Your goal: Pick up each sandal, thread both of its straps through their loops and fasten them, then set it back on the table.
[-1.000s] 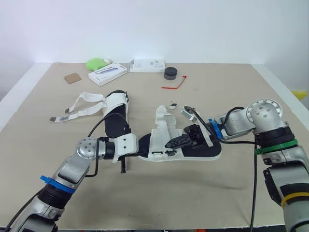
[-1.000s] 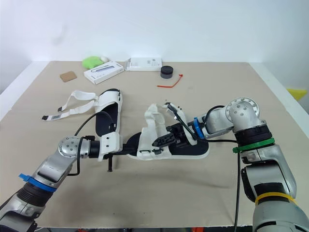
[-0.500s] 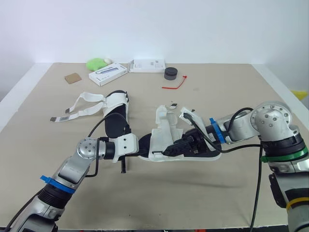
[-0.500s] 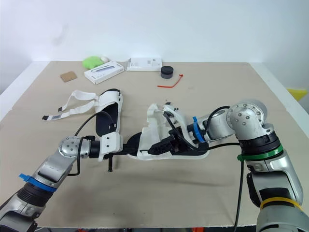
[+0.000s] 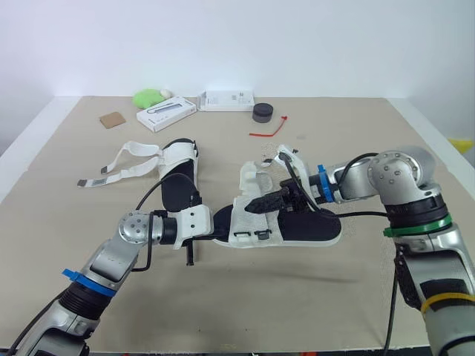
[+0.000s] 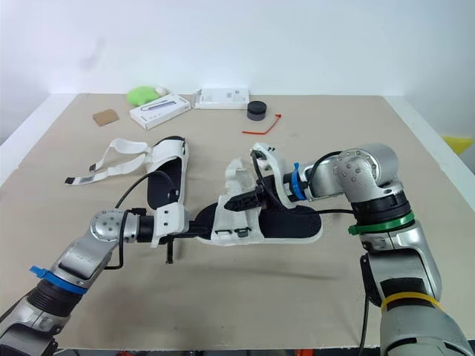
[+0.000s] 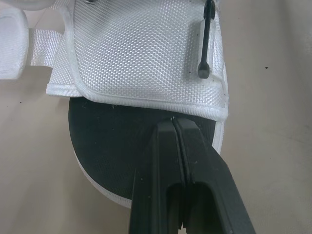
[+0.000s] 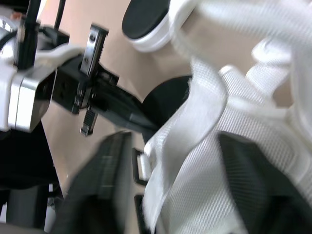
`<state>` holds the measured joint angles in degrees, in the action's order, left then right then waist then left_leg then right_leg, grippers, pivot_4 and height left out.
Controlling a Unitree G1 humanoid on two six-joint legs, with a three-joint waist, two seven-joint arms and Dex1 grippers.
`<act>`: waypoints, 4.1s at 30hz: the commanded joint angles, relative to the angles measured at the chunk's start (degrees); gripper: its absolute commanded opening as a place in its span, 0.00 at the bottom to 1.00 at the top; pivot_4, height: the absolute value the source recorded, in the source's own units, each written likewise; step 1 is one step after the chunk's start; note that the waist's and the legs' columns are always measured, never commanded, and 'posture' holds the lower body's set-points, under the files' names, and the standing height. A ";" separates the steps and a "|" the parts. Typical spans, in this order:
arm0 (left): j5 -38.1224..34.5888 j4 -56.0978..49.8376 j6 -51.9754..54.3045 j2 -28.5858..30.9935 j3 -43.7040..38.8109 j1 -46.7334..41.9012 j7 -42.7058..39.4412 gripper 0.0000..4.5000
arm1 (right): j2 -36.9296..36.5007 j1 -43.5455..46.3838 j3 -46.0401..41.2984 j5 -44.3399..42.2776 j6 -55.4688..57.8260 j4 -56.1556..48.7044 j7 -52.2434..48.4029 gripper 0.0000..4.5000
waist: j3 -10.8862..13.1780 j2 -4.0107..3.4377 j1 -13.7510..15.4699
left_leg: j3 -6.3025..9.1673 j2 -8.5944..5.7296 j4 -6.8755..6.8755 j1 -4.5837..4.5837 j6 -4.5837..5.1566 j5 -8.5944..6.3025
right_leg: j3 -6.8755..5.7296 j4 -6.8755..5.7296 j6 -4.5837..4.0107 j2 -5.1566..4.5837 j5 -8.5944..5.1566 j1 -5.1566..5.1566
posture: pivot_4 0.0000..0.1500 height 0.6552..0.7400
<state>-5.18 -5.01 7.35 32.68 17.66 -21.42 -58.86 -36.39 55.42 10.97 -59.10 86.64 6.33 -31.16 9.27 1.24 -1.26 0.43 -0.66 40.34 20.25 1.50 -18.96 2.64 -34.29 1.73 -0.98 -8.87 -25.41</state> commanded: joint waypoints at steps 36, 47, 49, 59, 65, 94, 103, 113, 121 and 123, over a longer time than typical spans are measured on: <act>2.74 3.66 1.27 0.84 2.08 1.20 0.12 0.00 | 0.39 -8.62 -9.60 0.20 5.86 -17.12 0.59 0.01 | 0.00 -0.03 0.02 | 0.09 -0.13 0.00 0.01 -0.01 0.00 | -0.11 0.00 0.02 -0.12 -0.01 0.02 | 1.00 1.00; 2.77 4.17 1.30 0.72 2.22 0.87 0.15 0.00 | -0.17 -11.20 -8.79 2.41 3.26 -21.09 0.04 0.01 | 0.00 -0.03 0.04 | 0.09 -0.17 0.00 0.02 -0.01 -0.01 | -0.11 0.00 0.05 -0.16 -0.04 0.03 | 1.00 1.00; 2.78 4.17 1.26 0.76 2.22 0.92 0.13 0.00 | -0.03 -11.36 -9.02 2.44 3.33 -21.18 -0.09 0.01 | 0.00 -0.03 0.04 | 0.09 -0.17 0.00 0.01 -0.01 0.00 | -0.11 0.00 0.06 -0.14 -0.04 0.04 | 1.00 1.00; 2.79 4.63 1.10 0.66 2.29 0.51 -0.09 0.00 | -1.52 -10.78 -10.13 1.85 2.12 -21.20 -3.89 0.42 | -0.01 -0.03 0.04 | 0.09 -0.17 0.00 -0.02 -0.01 0.00 | -0.11 0.00 0.06 -0.13 -0.04 0.05 | 1.00 1.00; 2.78 4.94 0.78 0.74 2.29 0.33 -0.31 0.00 | -7.05 -10.62 -11.16 2.51 -3.99 -21.97 -11.10 0.98 | -0.01 -0.04 0.04 | 0.08 -0.17 0.00 -0.05 -0.01 0.00 | -0.11 0.00 0.07 -0.11 -0.04 0.07 | 1.00 1.00; 2.76 5.37 0.63 1.14 2.04 -0.61 -1.55 0.00 | -13.34 -30.42 -7.65 7.27 -16.73 -30.48 -19.23 0.98 | -0.04 -0.07 0.09 | 0.03 -0.21 0.01 -0.17 -0.08 0.09 | 0.00 -0.02 0.24 -0.10 0.01 0.17 | 1.00 1.00; 2.68 4.89 0.95 1.05 2.02 -0.26 -1.36 0.00 | -9.48 -27.23 -6.31 7.17 -14.96 -27.91 -18.22 0.98 | -0.03 -0.06 0.03 | 0.00 -0.20 0.01 -0.19 -0.08 0.09 | 0.03 -0.02 0.24 -0.08 0.02 0.17 | 1.00 1.00; 2.72 4.10 1.27 1.29 1.97 0.31 -1.00 0.00 | -7.38 -24.78 -5.62 8.86 -12.86 -24.68 -17.31 0.31 | -0.03 -0.07 0.05 | 0.04 -0.20 0.00 -0.14 -0.05 0.10 | 0.03 -0.02 0.19 -0.06 0.03 0.13 | 1.00 1.00; 2.70 3.95 1.39 1.09 2.25 0.34 -0.71 0.00 | -8.54 -25.07 -4.22 9.06 -11.95 -25.45 -18.91 0.01 | -0.04 -0.07 0.05 | 0.03 -0.21 0.00 -0.12 -0.05 0.10 | 0.01 -0.01 0.19 -0.09 0.03 0.11 | 1.00 1.00; 2.64 3.95 1.42 1.07 2.27 0.33 -0.71 0.00 | -10.16 -25.90 -2.44 9.53 -12.01 -26.97 -20.18 0.01 | -0.04 -0.07 0.05 | 0.03 -0.21 0.00 -0.13 -0.06 0.10 | 0.01 -0.01 0.19 -0.09 0.03 0.11 | 1.00 1.00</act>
<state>-5.00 -3.35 6.64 32.77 18.13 -22.62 -59.28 -45.27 29.69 7.65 -49.21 74.68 -18.10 -49.81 9.23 1.17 -1.21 0.47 -0.87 40.35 20.12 1.45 -18.86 2.65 -34.31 1.92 -1.07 -8.84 -25.30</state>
